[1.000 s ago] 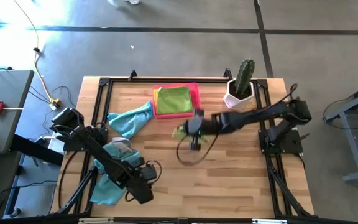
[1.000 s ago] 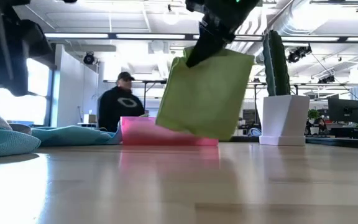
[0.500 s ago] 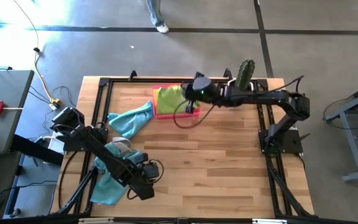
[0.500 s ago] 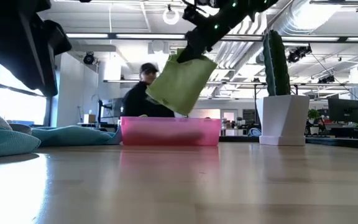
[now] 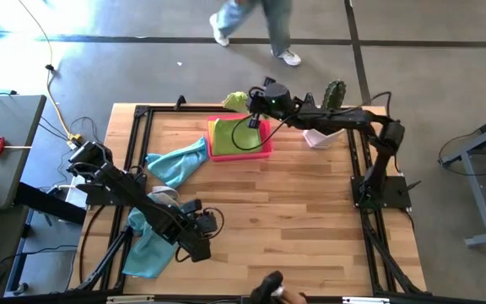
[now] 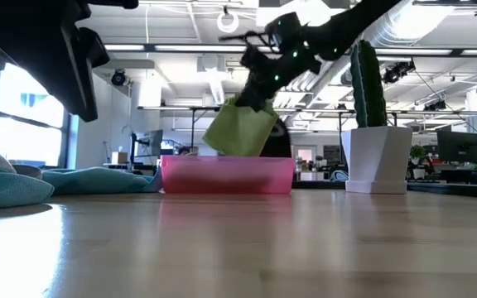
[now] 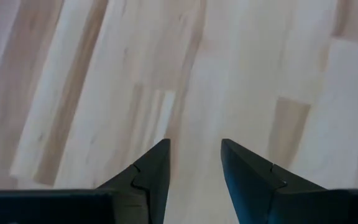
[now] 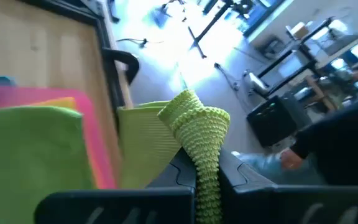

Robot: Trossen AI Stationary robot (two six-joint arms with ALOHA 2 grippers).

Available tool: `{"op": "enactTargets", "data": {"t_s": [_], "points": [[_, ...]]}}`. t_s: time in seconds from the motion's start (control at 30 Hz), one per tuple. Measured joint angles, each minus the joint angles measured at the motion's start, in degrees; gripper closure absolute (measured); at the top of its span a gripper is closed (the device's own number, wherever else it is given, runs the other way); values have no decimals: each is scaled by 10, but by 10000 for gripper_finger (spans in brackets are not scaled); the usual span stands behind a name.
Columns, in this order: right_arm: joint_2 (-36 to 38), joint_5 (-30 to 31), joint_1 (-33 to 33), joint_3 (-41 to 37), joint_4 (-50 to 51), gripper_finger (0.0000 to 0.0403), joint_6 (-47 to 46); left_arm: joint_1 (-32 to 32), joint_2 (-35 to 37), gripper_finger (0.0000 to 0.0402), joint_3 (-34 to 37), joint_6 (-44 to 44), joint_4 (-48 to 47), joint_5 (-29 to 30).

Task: Fold microfiber towels
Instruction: Stack the folded light green microfiber cloth on top of the folded green microfiber cloth

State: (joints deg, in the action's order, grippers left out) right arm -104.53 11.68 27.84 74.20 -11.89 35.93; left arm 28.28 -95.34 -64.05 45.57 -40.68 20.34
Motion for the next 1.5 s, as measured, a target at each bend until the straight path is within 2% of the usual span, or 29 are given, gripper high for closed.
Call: {"op": "enactTargets", "data": {"t_s": [0.13, 0.27, 0.47, 0.73, 0.97, 1.27, 1.4, 1.5], "points": [[-30, 1, 11, 0, -52, 403, 5, -9, 15, 271, 0, -21, -5, 5], [-56, -3, 7, 0, -57, 403, 16, -11, 28, 271, 1, -44, -12, 10], [-66, -33, -32, 0, 8, 403, 13, -13, 46, 271, 1, -52, -22, 15], [-66, -71, -87, 0, 44, 403, -14, -13, 51, 271, 1, -53, -25, 20], [-67, -83, -100, 0, 79, 401, -65, -13, 51, 271, 1, -46, -25, 20], [-74, -70, -95, 0, 81, 361, -86, -13, 51, 271, 1, -42, -27, 20], [-72, -56, -93, 0, 51, 392, -62, -12, 51, 271, 1, -42, -28, 19], [-66, -37, -91, 0, 45, 395, -40, -13, 51, 271, 1, -42, -28, 20]]}}
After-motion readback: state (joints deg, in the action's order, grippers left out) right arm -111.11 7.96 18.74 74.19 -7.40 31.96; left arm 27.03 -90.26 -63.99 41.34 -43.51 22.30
